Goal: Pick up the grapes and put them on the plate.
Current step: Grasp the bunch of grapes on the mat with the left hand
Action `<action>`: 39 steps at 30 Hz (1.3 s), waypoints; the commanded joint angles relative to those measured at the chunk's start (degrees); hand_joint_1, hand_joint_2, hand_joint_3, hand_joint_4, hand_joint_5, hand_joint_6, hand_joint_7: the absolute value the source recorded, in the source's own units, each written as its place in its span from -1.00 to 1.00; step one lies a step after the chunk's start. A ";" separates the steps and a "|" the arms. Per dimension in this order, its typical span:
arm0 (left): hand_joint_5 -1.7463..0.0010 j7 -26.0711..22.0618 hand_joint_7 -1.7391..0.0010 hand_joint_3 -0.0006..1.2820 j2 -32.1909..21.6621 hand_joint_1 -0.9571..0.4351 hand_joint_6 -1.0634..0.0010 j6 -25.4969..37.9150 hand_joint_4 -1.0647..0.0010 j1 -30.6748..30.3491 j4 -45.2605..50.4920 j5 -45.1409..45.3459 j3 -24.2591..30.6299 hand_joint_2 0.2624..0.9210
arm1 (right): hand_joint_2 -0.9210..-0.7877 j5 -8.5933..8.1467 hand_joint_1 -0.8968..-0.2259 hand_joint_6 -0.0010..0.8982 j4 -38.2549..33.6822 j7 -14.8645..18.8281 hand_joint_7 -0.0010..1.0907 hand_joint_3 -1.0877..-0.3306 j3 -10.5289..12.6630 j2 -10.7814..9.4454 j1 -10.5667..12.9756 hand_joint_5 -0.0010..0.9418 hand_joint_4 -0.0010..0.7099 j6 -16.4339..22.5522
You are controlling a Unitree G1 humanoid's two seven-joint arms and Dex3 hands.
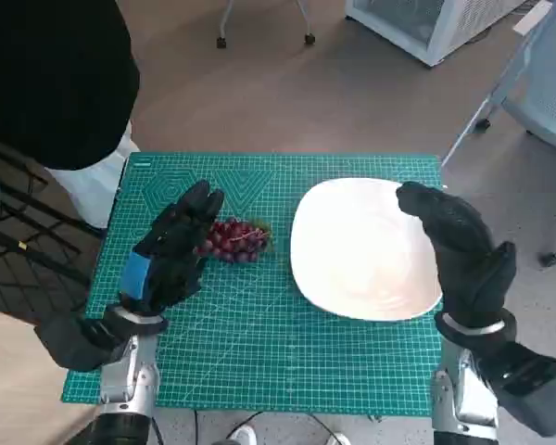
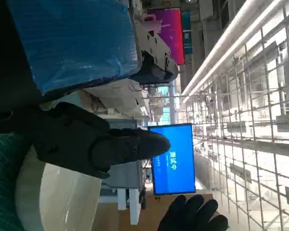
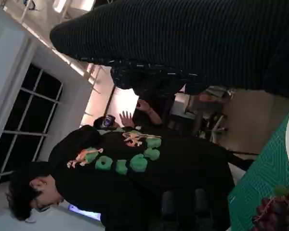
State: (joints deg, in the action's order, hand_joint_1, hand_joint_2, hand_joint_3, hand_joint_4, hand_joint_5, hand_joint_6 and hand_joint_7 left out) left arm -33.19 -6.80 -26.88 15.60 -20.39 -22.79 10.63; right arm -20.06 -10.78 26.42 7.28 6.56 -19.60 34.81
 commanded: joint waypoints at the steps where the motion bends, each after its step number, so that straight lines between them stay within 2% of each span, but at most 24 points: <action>1: 1.00 -0.11 0.99 -0.32 -0.07 -0.53 0.14 -0.17 0.38 0.92 -0.44 -0.27 0.25 1.00 | -1.00 -0.18 -0.25 -0.89 -0.10 -0.27 -0.44 -0.03 0.19 -0.04 1.03 -1.00 -0.28 -0.89; 22: 1.00 -0.27 0.99 -0.34 -0.20 -0.53 0.13 -0.07 0.37 1.27 -0.86 -0.32 0.32 1.00 | -1.00 0.16 -0.27 -0.91 -0.09 -0.56 -0.43 -0.03 0.09 -0.24 0.97 -1.00 -0.28 -0.98; 39: 1.00 -0.21 0.99 -0.33 -0.28 -0.53 0.13 -0.72 0.36 1.67 -1.78 0.17 0.54 1.00 | -1.00 -0.22 -0.27 -0.92 -0.77 -0.08 -0.41 -0.02 0.15 -0.19 0.62 -1.00 -0.28 -0.90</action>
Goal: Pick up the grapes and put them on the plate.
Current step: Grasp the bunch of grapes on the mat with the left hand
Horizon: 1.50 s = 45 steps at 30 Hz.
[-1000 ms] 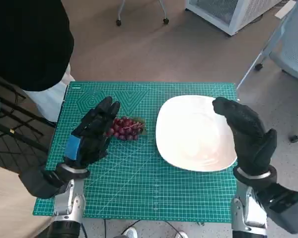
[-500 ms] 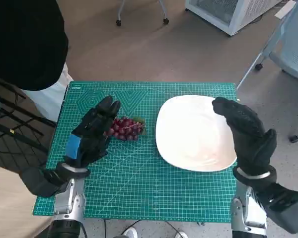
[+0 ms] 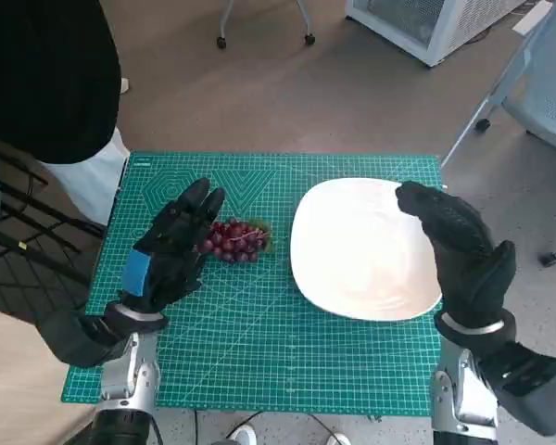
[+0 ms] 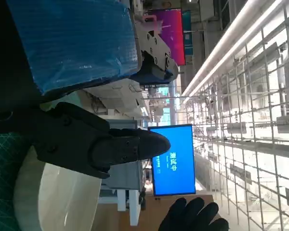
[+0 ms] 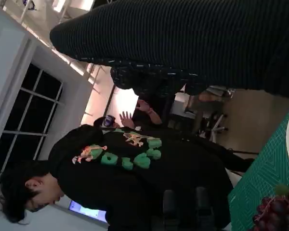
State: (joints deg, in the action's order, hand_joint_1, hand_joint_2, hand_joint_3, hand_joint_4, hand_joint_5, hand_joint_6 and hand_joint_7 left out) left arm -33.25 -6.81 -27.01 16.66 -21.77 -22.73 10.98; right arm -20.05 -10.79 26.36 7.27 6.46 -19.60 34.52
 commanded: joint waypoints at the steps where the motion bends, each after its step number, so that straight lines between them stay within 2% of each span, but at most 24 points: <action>1: 1.00 -0.13 0.99 -0.33 -0.26 -0.53 0.13 -0.54 0.36 0.60 -0.32 0.10 0.18 1.00 | -1.00 -0.26 -0.27 -0.92 -0.75 0.01 -0.41 -0.02 0.16 -0.08 0.62 -1.00 -0.28 -0.61; 22: 1.00 0.16 0.99 -0.34 -0.57 -0.54 0.13 -0.46 0.36 0.59 0.36 0.37 0.15 1.00 | -1.00 -0.21 -0.25 -0.93 -0.19 -0.14 -0.40 -0.02 0.11 0.00 0.61 -1.00 -0.28 -0.94; 26: 1.00 0.57 0.99 -0.39 -1.14 -0.55 0.13 0.00 0.37 0.49 1.65 0.81 0.06 1.00 | -1.00 -0.18 -0.25 -0.93 -0.13 -0.18 -0.39 -0.02 0.10 0.00 0.67 -1.00 -0.28 -1.02; 30: 1.00 2.42 1.00 -0.51 -2.56 -0.56 0.19 -0.49 0.42 0.62 3.17 3.99 -0.34 1.00 | -1.00 -0.17 -0.27 -0.93 -0.15 -0.18 -0.39 -0.02 0.10 -0.01 0.63 -1.00 -0.28 -1.09; 33: 1.00 6.23 1.00 -0.63 -5.40 -0.57 0.31 -1.87 0.52 0.94 4.36 11.75 -0.96 1.00 | -1.00 -0.25 -0.29 -0.93 -0.30 -0.12 -0.38 -0.02 0.15 0.04 0.46 -1.00 -0.28 -1.18; 37: 1.00 15.83 1.00 -0.80 -11.53 -0.59 0.54 -1.74 0.71 0.87 9.49 31.51 -2.13 0.99 | -1.00 -0.31 -0.31 -0.94 -0.50 -0.08 -0.38 -0.01 0.22 0.12 0.25 -1.00 -0.27 -1.28; 41: 1.00 22.21 1.00 -0.94 -15.01 -0.60 0.71 2.22 0.89 1.14 14.96 46.61 -3.96 0.95 | -1.00 -0.34 -0.33 -0.94 -0.77 -0.07 -0.38 -0.01 0.22 0.10 -0.03 -0.99 -0.27 -1.33; 45: 1.00 24.60 1.00 -0.99 -16.90 -0.59 0.81 8.05 0.98 2.04 18.68 56.86 -6.41 0.75 | -1.00 -0.26 -0.34 -0.94 -0.97 -0.09 -0.37 -0.01 0.15 -0.01 -0.24 -0.99 -0.27 -1.25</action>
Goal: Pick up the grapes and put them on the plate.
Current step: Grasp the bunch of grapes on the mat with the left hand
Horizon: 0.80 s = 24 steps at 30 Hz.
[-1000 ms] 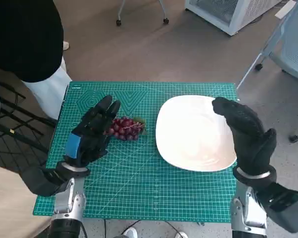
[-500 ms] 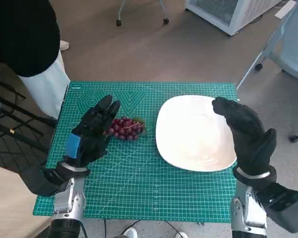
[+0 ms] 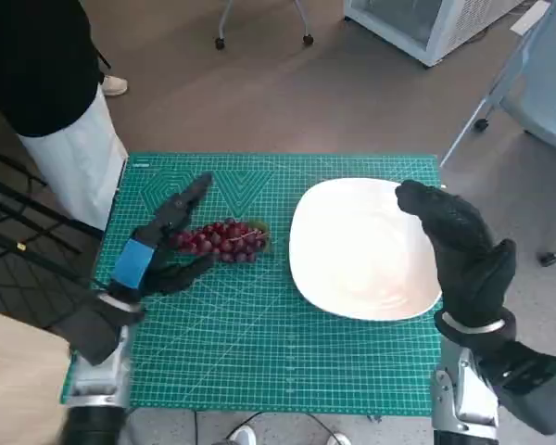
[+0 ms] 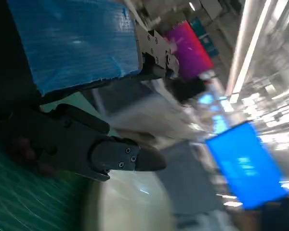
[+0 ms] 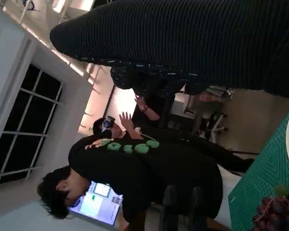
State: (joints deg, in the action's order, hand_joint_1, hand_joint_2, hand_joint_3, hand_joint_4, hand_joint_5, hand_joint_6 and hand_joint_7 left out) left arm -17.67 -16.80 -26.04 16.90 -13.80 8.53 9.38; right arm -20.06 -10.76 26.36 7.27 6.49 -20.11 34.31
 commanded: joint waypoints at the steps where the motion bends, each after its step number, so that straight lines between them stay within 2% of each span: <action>1: 1.00 9.10 1.00 -0.99 -7.14 -0.59 0.82 8.34 0.98 2.10 11.18 27.19 -5.38 0.71 | -1.00 -0.24 -0.34 -0.94 -1.06 -0.08 -0.37 -0.01 0.13 -0.06 0.22 -0.99 -0.27 -1.02; 8: 1.00 6.00 1.00 -1.00 -7.33 -0.58 0.87 14.83 1.00 3.70 12.05 30.86 -8.67 0.52 | -1.00 -0.34 -0.34 -0.94 -1.40 0.11 -0.36 -0.01 0.15 -0.05 -0.06 -0.99 -0.27 -0.91; 24: 1.00 3.53 0.99 -1.00 -7.49 -0.63 0.86 25.09 1.00 9.44 7.80 33.24 -17.57 0.50 | -1.00 -0.40 -0.30 -0.95 -2.11 0.33 -0.35 -0.02 0.42 0.14 -0.63 -0.99 -0.27 -0.64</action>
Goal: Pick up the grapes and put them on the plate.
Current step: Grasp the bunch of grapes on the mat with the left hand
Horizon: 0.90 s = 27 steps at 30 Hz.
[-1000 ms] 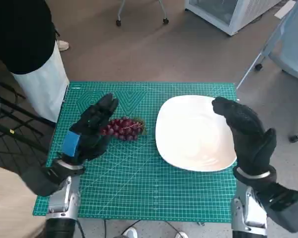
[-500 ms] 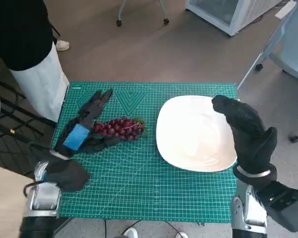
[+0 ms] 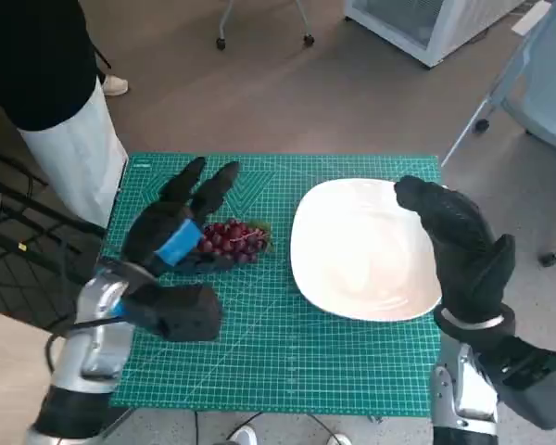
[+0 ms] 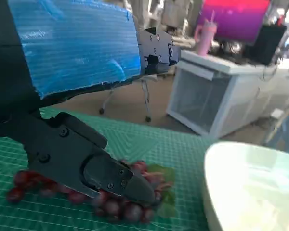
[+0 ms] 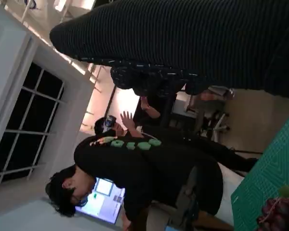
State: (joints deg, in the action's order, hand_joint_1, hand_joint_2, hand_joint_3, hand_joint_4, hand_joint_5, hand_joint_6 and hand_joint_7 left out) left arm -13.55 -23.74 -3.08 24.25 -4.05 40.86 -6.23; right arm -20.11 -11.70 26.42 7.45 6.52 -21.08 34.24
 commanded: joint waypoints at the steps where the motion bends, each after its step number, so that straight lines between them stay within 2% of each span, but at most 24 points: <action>1: 1.00 -0.60 0.99 -1.00 -0.49 -0.63 0.86 2.59 1.00 2.64 -2.67 0.89 -2.42 0.50 | -1.00 -0.33 -0.30 -0.95 -1.21 0.27 -0.35 -0.02 0.26 0.12 0.30 -0.99 -0.27 -0.56; 12: 1.00 -1.09 0.98 -1.00 1.21 -0.49 0.79 7.61 1.00 10.45 -13.15 0.66 -7.42 0.46 | -1.00 -0.12 -0.29 -0.96 -1.25 0.24 -0.34 -0.02 0.33 0.17 0.10 -1.00 -0.27 -0.53; 18: 1.00 -3.64 0.98 -1.00 2.43 -0.40 0.77 13.18 1.00 14.70 -18.28 1.42 -10.49 0.43 | -1.00 -0.13 -0.28 -0.96 -1.36 0.38 -0.33 -0.02 0.45 0.29 0.13 -1.00 -0.27 -0.31; 27: 1.00 -7.52 0.98 -1.00 3.23 -0.33 0.76 22.05 1.00 17.94 -21.94 2.30 -13.63 0.41 | -1.00 0.03 -0.27 -0.96 -1.12 0.23 -0.32 -0.02 0.53 0.32 0.39 -0.99 -0.25 -0.19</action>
State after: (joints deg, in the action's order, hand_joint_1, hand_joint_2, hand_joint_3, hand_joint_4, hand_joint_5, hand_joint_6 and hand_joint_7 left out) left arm -20.03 -20.83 16.81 40.60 -24.59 42.68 -18.83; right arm -20.08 -12.22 26.46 7.82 6.60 -21.55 34.33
